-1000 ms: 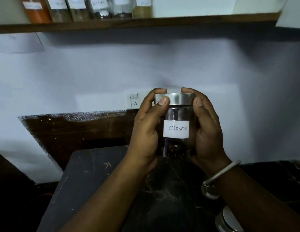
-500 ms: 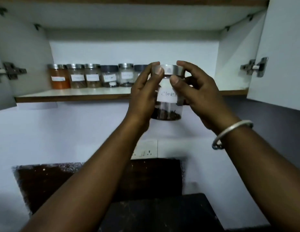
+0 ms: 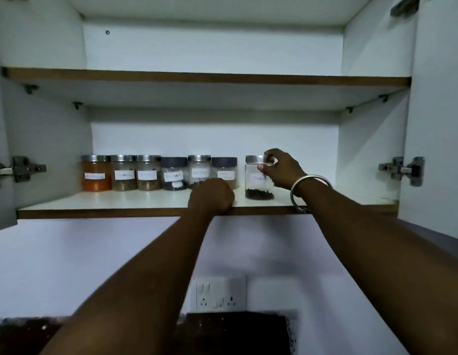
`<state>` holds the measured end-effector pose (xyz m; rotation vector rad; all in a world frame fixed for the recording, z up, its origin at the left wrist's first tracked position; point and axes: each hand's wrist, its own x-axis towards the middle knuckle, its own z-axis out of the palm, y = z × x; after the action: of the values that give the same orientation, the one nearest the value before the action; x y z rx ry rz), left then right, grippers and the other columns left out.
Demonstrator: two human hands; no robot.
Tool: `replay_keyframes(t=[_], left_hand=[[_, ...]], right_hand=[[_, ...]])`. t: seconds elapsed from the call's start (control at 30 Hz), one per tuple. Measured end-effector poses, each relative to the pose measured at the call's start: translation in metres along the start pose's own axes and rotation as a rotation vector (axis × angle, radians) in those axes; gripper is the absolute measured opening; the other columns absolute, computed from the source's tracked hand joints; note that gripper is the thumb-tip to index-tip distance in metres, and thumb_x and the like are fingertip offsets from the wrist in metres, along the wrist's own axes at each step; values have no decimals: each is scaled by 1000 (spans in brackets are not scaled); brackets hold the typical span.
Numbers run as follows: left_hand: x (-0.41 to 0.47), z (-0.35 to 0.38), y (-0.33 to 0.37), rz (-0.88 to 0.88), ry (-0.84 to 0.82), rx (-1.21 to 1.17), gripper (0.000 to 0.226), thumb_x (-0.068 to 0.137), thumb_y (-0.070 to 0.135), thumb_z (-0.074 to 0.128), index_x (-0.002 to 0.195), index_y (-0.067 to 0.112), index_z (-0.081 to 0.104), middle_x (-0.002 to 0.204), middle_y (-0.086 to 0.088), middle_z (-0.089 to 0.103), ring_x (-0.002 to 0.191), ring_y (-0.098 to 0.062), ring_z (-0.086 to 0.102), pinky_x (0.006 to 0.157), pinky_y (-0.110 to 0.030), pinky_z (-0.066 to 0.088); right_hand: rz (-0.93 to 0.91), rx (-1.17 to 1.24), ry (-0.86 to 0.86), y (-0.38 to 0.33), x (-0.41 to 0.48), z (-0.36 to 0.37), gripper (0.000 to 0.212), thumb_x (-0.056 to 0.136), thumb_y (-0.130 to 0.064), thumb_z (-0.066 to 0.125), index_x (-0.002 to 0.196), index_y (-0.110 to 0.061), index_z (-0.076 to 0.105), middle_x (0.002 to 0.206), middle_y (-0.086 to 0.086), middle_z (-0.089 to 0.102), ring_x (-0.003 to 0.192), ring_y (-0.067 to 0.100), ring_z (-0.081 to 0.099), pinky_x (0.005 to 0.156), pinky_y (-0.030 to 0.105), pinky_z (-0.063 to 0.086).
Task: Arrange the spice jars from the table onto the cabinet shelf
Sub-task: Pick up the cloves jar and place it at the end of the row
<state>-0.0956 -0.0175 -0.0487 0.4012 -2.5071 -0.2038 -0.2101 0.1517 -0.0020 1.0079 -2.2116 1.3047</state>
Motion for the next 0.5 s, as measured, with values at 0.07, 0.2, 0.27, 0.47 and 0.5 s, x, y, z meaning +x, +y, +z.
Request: replay_keyframes(t=[0.07,0.2,0.27,0.47,0.5], left_hand=[[6,5,0,-18,6,-47,21,90,28,49,93,19,68,109,-6,70,102,-28,64,79,-36,50],[10,9,-5,-2,35,-57,18,88,31,51,85,22,67,104,-2,71,100,-26,65,80,-36,52],[11,11,-7,7,51,-55,20,89,30,51,89,22,69,104,-2,71,100,-26,65,80,-35,52],[18,15,-9,22,87,-40,21,89,28,50,92,22,70,106,-2,70,101,-26,64,81,-37,52],[18,16,-9,30,96,-30,22,89,28,49,92,22,69,106,-2,70,100,-26,63,77,-35,50]], right_hand=[[-1,-44,-8,7,21,10,45,93,-28,71,132,-10,58,131,11,64,96,21,58,98,47,53],[7,-128,-43,16,52,28,42,95,-26,68,132,-10,58,133,12,63,117,32,61,99,38,48],[9,-165,-61,20,66,36,42,96,-25,66,134,-9,57,134,13,62,121,32,59,99,35,45],[40,-180,-102,26,93,48,37,97,-16,63,131,-3,58,132,18,61,116,39,61,99,51,52],[34,-192,-101,27,96,51,36,97,-15,63,130,-2,58,131,19,61,116,39,60,99,51,52]])
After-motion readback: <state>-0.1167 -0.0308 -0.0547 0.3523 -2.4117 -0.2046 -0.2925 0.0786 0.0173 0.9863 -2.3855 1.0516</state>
